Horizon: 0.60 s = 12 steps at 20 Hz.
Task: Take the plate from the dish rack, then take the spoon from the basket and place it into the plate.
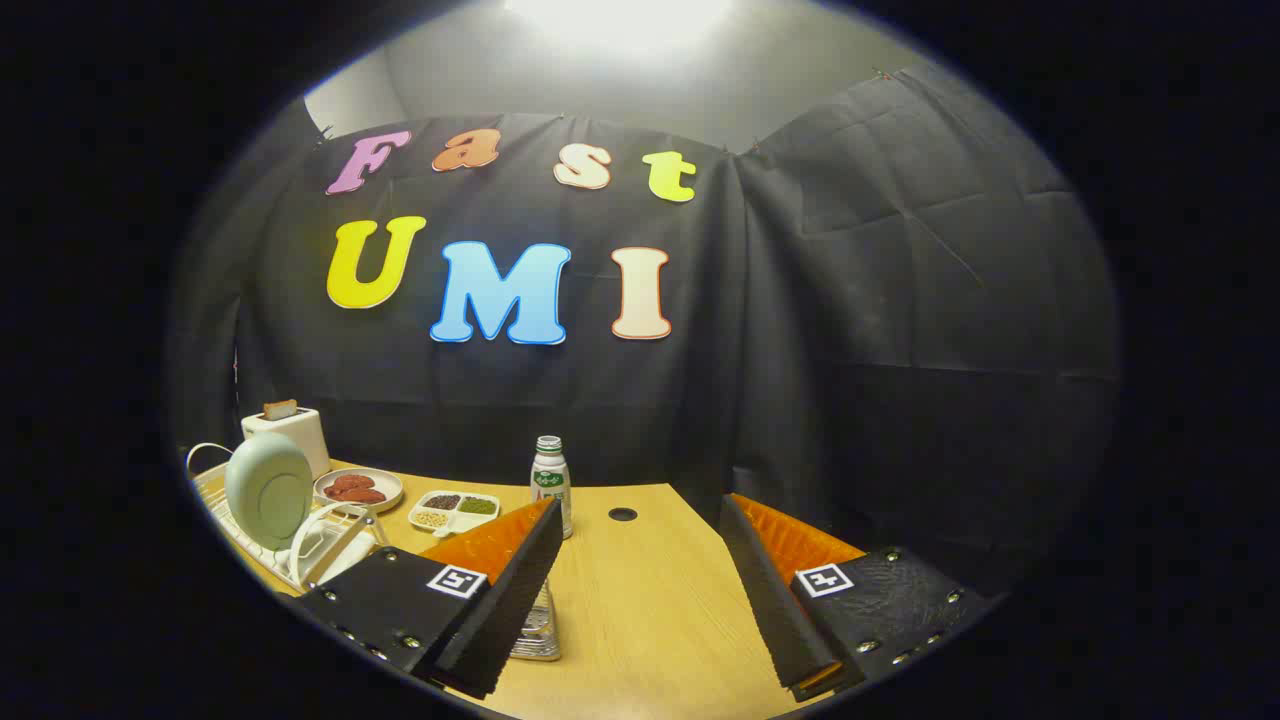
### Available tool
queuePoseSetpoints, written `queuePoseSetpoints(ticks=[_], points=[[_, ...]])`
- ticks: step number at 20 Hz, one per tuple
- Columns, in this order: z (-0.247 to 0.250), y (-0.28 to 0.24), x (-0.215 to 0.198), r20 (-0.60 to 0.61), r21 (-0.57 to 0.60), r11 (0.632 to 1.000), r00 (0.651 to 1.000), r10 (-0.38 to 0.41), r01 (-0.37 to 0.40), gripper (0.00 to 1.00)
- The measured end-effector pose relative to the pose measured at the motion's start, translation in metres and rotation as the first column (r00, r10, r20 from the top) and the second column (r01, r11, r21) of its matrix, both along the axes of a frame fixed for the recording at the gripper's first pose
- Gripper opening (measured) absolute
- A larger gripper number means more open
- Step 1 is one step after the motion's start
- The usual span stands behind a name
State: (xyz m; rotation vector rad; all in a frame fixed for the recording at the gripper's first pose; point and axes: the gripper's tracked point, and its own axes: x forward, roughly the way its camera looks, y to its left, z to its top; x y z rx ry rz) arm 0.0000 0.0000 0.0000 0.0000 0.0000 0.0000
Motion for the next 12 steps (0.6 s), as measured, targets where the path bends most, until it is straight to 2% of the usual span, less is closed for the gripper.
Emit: queuePoseSetpoints(ticks=[5, 12], points=[[0.029, 0.086, -0.031, -0.026, 0.048, 0.996, 0.996, 0.080, -0.078, 0.97], [0.046, 0.195, -0.040, -0.031, 0.109, 0.972, 0.977, 0.212, -0.208, 0.97]])
